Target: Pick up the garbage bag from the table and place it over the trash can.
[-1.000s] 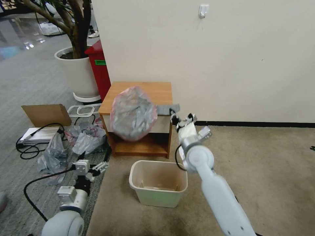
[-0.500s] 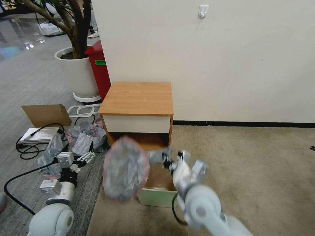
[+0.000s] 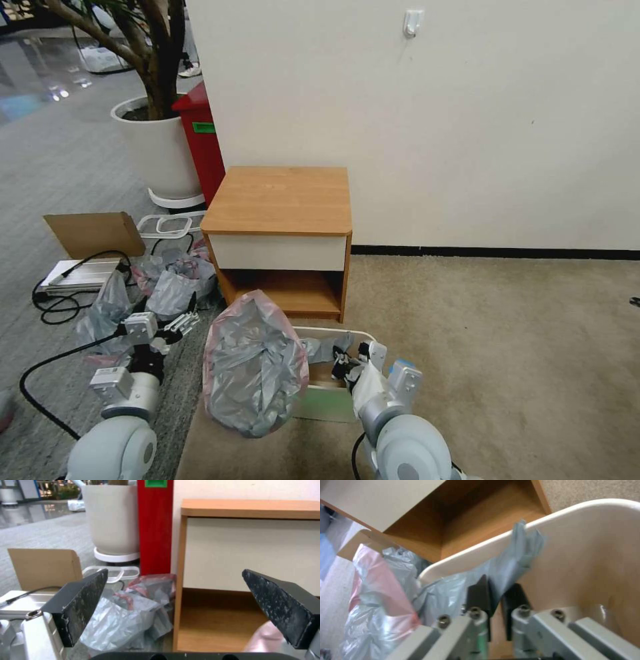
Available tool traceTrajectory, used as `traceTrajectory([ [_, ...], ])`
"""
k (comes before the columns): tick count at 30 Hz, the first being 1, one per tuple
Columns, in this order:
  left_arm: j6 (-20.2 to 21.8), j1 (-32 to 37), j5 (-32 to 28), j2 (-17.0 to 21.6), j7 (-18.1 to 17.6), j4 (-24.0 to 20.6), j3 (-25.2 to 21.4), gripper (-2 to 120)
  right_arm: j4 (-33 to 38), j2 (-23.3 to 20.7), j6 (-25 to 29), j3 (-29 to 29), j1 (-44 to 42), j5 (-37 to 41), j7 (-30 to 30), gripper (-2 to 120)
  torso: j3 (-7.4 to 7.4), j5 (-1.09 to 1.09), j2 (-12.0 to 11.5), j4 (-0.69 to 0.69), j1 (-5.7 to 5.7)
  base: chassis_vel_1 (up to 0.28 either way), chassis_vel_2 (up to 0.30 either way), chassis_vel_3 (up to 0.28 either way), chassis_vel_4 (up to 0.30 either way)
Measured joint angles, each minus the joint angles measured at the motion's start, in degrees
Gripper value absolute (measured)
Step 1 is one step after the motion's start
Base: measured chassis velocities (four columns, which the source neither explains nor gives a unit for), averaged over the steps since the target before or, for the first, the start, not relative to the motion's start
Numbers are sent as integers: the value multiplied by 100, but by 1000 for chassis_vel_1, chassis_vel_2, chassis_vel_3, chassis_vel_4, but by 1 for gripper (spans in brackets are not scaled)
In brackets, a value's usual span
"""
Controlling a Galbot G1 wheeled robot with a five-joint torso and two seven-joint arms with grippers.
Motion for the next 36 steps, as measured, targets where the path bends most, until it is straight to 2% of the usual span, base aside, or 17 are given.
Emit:
traceTrajectory([
  [4, 3, 49, 62, 19, 9, -42, 84, 100, 5, -40, -137, -22, 8, -54, 197, 22, 0, 0, 0, 0, 0, 0, 0, 0, 0],
  [7, 4, 87, 137, 69, 37, -69, 190, 100, 85, -138, -247, -18, -41, -167, 381, 36, 0, 0, 0, 0, 0, 0, 0, 0, 0],
  [10, 4, 98, 168, 89, 68, -83, 233, 100, 133, -196, -263, 13, -80, -200, 425, 43, 0, 0, 0, -1, 0, 0, 0, 0, 0],
  [17, 6, 193, 282, 315, 234, -132, 438, 100, 443, -500, -287, 289, -357, -356, 453, 72, 0, 0, 0, 0, 0, 0, 0, 0, 0],
  [18, 6, 193, 282, 315, 234, -132, 438, 100, 443, -500, -287, 289, -357, -356, 453, 72, 0, 0, 0, 0, 0, 0, 0, 0, 0],
  [19, 36, 196, 281, 428, 304, -154, 480, 100, 496, -505, -285, 392, -402, -399, 427, 79, 0, -1, 0, 0, 0, 0, 0, 0, 0],
  [21, 66, 195, 278, 551, 408, -179, 505, 100, 512, -488, -270, 477, -425, -466, 391, 82, 0, 0, 0, -1, 0, 0, 0, 0, 0],
  [23, 140, 220, 237, 738, 686, -288, 510, 100, 531, -421, -225, 602, -479, -623, 311, 90, 1, -1, 0, -1, 0, 0, 0, 0, 0],
  [24, 268, 262, 132, 899, 980, -495, 477, 100, 540, -362, -181, 724, -519, -735, 249, 96, 0, -1, -1, -1, 0, 0, 0, 0, 0],
  [25, 268, 262, 132, 899, 980, -495, 477, 100, 540, -362, -181, 724, -519, -735, 249, 96, 0, -1, -1, -1, 0, 0, 0, 0, 0],
  [27, 460, 325, -267, 1059, 1289, -867, 387, 100, 540, -260, -101, 859, -584, -928, 136, 100, 0, 1, -1, -1, 0, 0, 0, 0, 0],
  [28, 658, 369, -731, 1122, 1431, -1122, 332, 100, 536, -199, -42, 960, -639, -1032, 69, 100, 0, 0, -1, 0, 0, 0, 0, 0, 0],
  [29, 658, 369, -731, 1122, 1431, -1122, 332, 100, 536, -199, -42, 960, -639, -1032, 69, 100, 0, 0, -1, 0, 0, 0, 0, 0, 0],
  [31, 1457, 432, -1834, 1252, 1557, -1658, 216, 100, 536, -108, 31, 1114, -732, -1166, -39, 100, 0, 1, -1, -1, 0, 0, 0, 0, 0],
  [33, 2207, 446, -2565, 1418, 1334, -1998, 222, 100, 540, -14, 113, 1255, -788, -1310, -168, 100, 0, 1, -1, -1, 0, 0, 0, 0, 0],
  [34, 2207, 446, -2565, 1418, 1334, -1998, 222, 100, 540, -14, 113, 1255, -788, -1310, -168, 100, 0, 1, -1, -1, 0, 0, 0, 0, 0],
  [36, 2397, 462, -2656, 1530, 1034, -2042, 292, 100, 544, 116, 167, 1386, -800, -1395, -251, 100, 0, 0, -1, -1, 0, 0, 0, 0, 0],
])
